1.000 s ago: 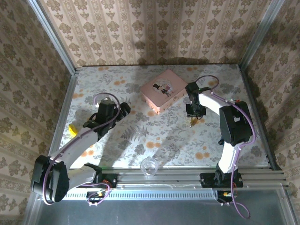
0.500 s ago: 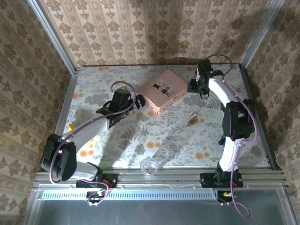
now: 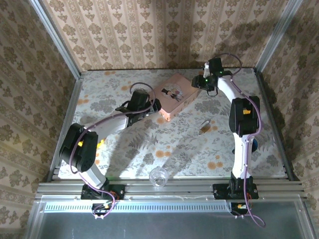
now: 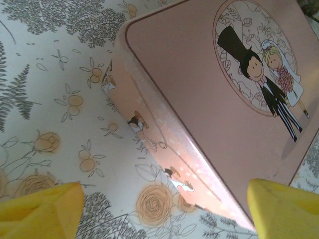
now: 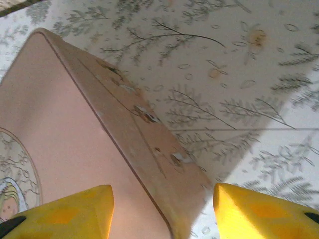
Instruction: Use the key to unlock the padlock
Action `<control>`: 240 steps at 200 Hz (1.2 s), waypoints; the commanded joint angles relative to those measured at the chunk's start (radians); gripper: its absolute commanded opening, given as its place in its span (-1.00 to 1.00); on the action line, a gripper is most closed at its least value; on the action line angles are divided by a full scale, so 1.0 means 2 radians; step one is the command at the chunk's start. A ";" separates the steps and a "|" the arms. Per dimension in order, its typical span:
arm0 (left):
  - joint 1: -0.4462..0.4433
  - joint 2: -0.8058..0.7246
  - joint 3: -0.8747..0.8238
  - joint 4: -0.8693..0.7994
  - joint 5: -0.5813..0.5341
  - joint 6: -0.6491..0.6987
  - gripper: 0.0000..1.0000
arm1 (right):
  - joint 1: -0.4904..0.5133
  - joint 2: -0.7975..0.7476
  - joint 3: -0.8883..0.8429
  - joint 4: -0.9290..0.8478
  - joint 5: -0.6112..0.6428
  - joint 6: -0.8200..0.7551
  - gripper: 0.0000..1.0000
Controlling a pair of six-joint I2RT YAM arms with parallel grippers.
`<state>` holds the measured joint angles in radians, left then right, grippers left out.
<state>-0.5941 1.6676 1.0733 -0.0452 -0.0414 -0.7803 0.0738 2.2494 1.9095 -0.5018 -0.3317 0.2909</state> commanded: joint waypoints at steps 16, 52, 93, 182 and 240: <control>0.007 0.038 0.032 0.024 0.013 -0.001 0.58 | 0.000 0.028 0.044 0.003 -0.046 0.009 0.12; 0.016 0.069 0.045 0.039 0.034 -0.016 0.47 | 0.001 0.026 0.019 0.012 -0.071 0.021 -0.03; 0.023 0.081 0.061 0.047 0.055 -0.011 0.20 | 0.013 -0.048 -0.094 0.059 -0.082 0.043 -0.20; 0.047 0.068 0.036 0.059 0.082 -0.009 0.05 | 0.075 -0.217 -0.339 0.156 -0.039 0.125 -0.22; 0.057 0.043 0.014 0.070 0.092 -0.013 0.15 | 0.098 -0.272 -0.374 0.131 0.034 0.129 0.02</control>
<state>-0.4751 1.8145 1.1316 0.0715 0.0696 -0.8074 0.2512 1.7634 1.1587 -0.2096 -0.3305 0.5453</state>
